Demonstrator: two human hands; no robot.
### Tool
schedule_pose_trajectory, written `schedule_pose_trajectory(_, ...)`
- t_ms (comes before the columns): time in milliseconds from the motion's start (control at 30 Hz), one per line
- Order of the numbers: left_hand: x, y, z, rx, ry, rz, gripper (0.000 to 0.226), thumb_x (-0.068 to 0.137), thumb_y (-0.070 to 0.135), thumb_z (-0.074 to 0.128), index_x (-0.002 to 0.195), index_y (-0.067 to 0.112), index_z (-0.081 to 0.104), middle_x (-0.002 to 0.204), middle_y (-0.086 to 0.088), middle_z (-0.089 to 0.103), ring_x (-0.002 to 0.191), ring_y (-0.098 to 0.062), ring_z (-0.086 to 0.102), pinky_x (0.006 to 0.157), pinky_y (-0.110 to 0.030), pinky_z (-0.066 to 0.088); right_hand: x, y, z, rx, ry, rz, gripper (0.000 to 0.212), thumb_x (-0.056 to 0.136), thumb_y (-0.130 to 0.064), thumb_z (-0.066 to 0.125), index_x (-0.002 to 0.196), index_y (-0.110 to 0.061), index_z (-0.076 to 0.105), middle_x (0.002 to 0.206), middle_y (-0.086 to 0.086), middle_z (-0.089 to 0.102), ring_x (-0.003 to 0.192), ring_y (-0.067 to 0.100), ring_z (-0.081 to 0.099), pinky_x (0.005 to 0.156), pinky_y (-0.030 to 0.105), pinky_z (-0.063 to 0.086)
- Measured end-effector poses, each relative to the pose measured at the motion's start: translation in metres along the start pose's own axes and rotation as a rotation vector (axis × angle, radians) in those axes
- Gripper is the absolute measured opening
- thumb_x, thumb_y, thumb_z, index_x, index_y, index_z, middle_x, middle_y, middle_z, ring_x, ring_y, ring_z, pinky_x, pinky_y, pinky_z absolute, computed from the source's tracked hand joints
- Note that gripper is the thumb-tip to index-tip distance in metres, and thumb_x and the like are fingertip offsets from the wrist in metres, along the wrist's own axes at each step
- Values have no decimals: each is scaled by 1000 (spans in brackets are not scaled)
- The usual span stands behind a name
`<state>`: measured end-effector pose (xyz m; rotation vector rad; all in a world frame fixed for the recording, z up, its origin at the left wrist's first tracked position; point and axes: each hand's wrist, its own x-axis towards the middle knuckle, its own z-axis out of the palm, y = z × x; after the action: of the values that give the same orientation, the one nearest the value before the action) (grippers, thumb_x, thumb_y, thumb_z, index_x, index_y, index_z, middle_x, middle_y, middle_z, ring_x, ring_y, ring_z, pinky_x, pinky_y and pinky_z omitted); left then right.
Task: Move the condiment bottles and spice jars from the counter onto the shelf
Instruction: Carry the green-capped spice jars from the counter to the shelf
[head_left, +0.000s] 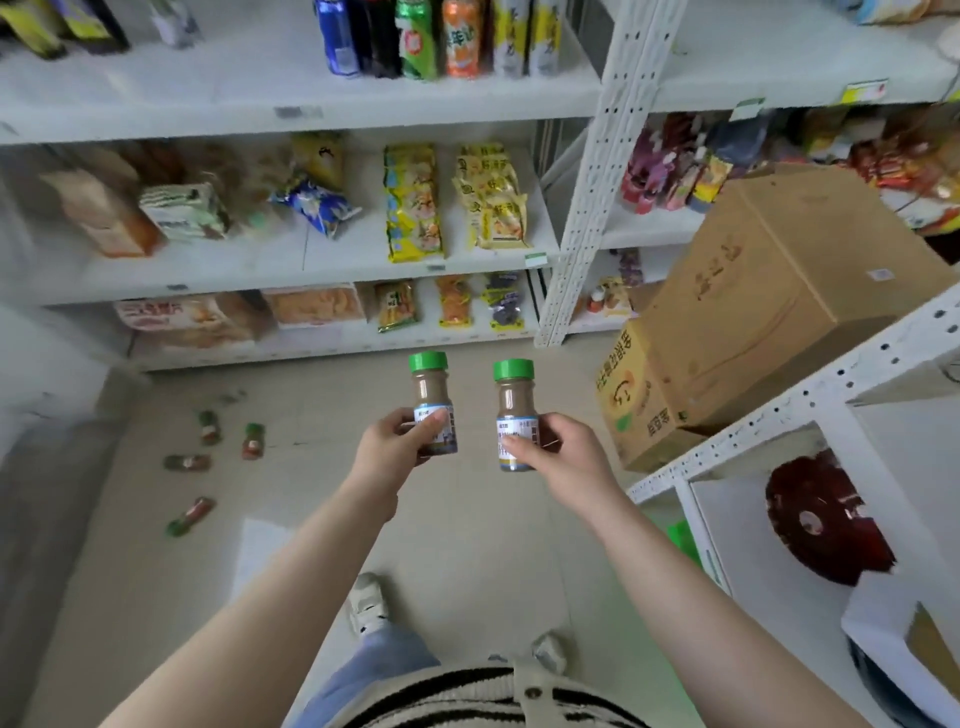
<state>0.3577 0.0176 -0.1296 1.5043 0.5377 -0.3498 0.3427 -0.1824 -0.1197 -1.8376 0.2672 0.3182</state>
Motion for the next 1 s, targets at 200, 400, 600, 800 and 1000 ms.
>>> schedule_pose_trajectory(200, 32, 18, -114, -56, 114, -37, 16, 88, 22, 67, 99, 10, 65, 85, -6, 68, 72, -14, 65, 72, -22, 51, 46, -42, 108, -24, -98, -2, 23, 76, -31, 78, 91, -15, 70, 87, 7, 72, 76, 15, 62, 73, 31, 48)
schedule_pose_trajectory(400, 73, 61, -220, -75, 174, -2, 17, 86, 17, 69, 98, 5, 64, 78, -5, 67, 58, -10, 65, 60, -14, 52, 96, -95, 211, -35, -145, -34, 21, 78, -29, 77, 91, -16, 70, 89, 8, 73, 81, 19, 66, 81, 40, 52)
schedule_pose_trajectory(600, 112, 102, -285, -117, 253, 27, 22, 84, 21, 71, 102, 9, 67, 89, -7, 70, 76, -21, 66, 53, -12, 47, 140, -145, 272, -38, -199, -72, 20, 78, -29, 76, 93, -17, 70, 92, 7, 74, 91, 27, 69, 85, 41, 53)
schedule_pose_trajectory(800, 170, 130, -316, -188, 283, 27, 27, 83, 21, 72, 104, 5, 67, 89, -10, 71, 75, -21, 67, 76, -25, 52, 207, -184, 309, -66, -245, -94, 26, 77, -32, 77, 96, -17, 69, 93, 4, 74, 89, 21, 69, 87, 41, 52)
schedule_pose_trajectory(1000, 245, 181, -341, -232, 336, 65, 22, 84, 22, 72, 101, 9, 67, 87, -7, 72, 78, -20, 67, 81, -30, 53, 297, -236, 338, -87, -317, -163, 18, 78, -29, 77, 93, -23, 68, 90, 2, 73, 84, 17, 66, 80, 34, 52)
